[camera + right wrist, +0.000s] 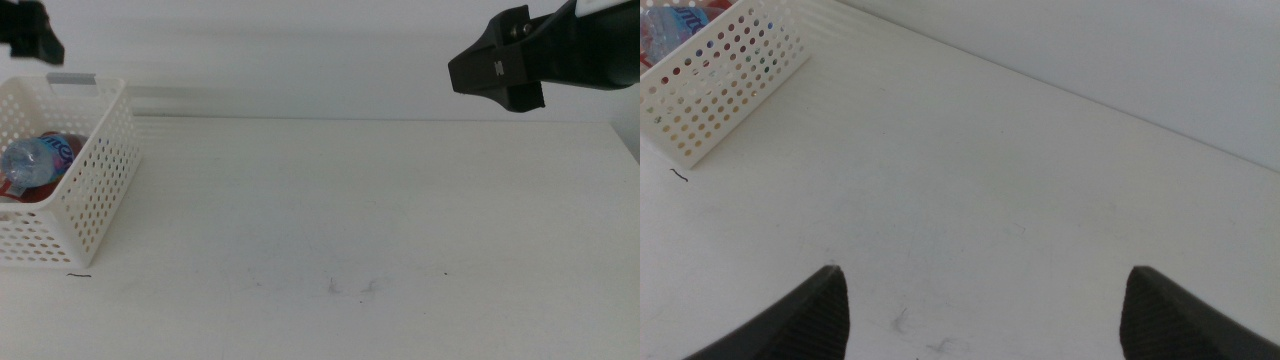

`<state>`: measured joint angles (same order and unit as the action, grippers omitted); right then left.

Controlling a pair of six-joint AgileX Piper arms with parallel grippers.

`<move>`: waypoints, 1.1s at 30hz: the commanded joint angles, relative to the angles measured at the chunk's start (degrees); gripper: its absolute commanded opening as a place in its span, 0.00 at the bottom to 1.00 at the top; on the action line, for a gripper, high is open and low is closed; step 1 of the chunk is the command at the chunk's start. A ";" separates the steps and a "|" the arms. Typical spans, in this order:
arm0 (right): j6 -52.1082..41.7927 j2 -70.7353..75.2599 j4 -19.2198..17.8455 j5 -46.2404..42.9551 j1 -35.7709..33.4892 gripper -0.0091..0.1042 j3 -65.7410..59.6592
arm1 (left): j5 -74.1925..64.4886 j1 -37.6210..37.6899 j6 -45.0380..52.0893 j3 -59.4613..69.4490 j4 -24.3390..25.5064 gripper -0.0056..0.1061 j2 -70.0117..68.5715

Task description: Use arms to grab the bottles and put them into the dustbin to the left of the table.

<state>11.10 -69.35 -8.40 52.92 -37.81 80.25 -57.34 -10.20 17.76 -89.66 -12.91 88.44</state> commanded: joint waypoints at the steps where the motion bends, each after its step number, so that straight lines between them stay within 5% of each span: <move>1: -0.18 0.31 -0.49 -0.39 -0.02 0.86 0.33 | -1.93 1.55 -1.28 0.10 -0.67 0.89 -5.44; 11: -0.18 0.31 -0.49 -0.39 -0.02 0.86 0.33 | 8.61 7.39 -1.80 17.35 -5.71 0.89 -34.96; 16: -0.18 0.31 -0.49 -0.39 -0.02 0.86 0.33 | 12.23 7.39 -5.35 24.97 -1.67 0.89 -46.29; 33: -0.18 0.31 -0.49 -0.39 -0.02 0.86 0.33 | 14.71 7.39 -4.45 28.93 -5.42 0.89 -52.73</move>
<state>11.10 -69.35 -8.40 52.92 -37.81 80.25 -44.83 -2.95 13.45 -61.63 -17.64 36.22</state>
